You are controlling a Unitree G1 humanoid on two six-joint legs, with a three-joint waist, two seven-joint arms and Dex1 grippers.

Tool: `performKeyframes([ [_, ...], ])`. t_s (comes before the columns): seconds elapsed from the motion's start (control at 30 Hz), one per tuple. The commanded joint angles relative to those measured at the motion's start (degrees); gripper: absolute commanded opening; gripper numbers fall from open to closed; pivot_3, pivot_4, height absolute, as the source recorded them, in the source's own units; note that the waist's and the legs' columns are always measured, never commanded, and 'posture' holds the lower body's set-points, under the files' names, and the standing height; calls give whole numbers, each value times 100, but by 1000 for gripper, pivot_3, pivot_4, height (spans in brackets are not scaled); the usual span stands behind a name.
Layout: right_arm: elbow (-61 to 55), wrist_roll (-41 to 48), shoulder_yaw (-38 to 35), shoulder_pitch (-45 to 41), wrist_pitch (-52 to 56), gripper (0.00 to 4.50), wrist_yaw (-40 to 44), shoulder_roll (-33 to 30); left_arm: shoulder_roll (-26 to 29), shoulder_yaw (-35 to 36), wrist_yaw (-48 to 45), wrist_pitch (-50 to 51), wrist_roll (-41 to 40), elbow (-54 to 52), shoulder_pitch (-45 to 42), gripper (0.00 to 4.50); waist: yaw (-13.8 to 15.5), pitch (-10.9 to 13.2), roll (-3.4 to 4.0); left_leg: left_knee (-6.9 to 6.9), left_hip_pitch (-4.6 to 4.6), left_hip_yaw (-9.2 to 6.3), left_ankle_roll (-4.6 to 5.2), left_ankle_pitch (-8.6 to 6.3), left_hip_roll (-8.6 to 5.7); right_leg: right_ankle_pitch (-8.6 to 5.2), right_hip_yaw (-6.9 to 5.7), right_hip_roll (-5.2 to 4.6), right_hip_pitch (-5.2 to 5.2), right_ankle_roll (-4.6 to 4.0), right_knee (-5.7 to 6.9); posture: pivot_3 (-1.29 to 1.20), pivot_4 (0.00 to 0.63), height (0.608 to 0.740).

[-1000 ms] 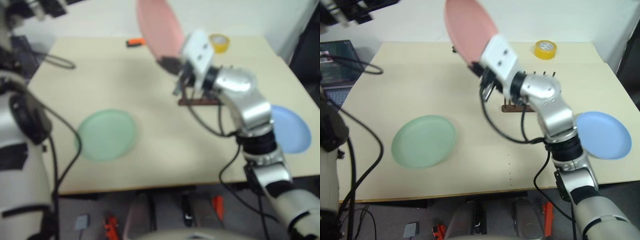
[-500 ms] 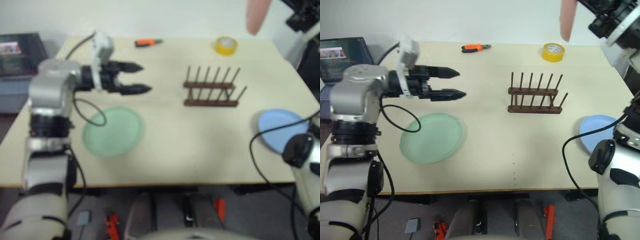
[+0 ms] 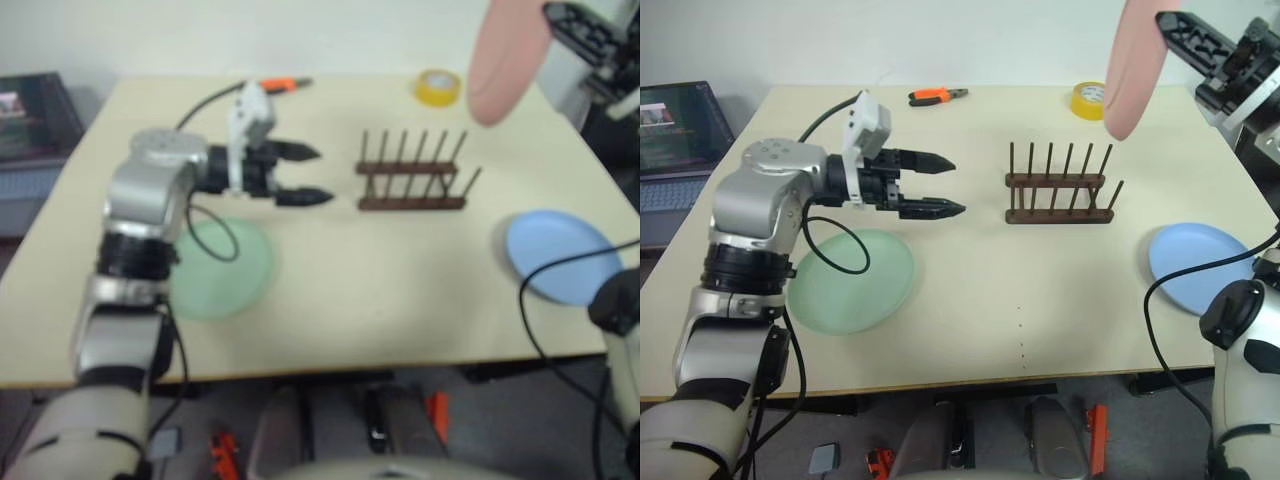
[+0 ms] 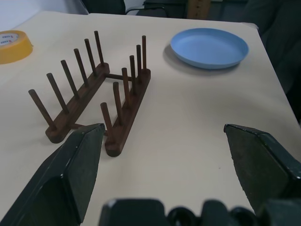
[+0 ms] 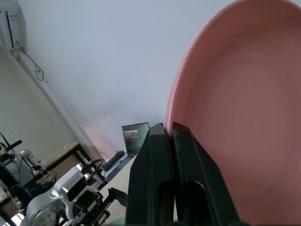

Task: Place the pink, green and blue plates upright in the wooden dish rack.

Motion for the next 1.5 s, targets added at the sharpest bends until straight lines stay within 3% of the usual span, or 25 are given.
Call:
performKeyframes([
  [0.03, 272, -94, 125, 7, -267, 0, 356, -184, 27, 41, 24, 51, -133, -363, 18, 4461, 0, 0, 0, 0, -1, 0, 0, 0, 0, 0, 0, 0, 0, 0, -1, 0, 150, 740],
  [0.6, 1803, -818, 828, -320, -1007, 0, 1557, -484, 308, 110, 189, 388, -232, -908, 409, 4461, 1, 5, 7, -3, -2, 0, 0, 0, -2, -8, -2, 4, -3, 13, -5, 0, 150, 740],
  [1.5, 2598, -1648, 1367, -502, -1534, 0, 2427, -521, 346, 120, 337, 415, -252, -1053, 623, 4461, -3, 13, 21, -5, -2, 3, -1, 0, -3, -15, 1, 4, -6, 24, -6, 0, 150, 740],
])
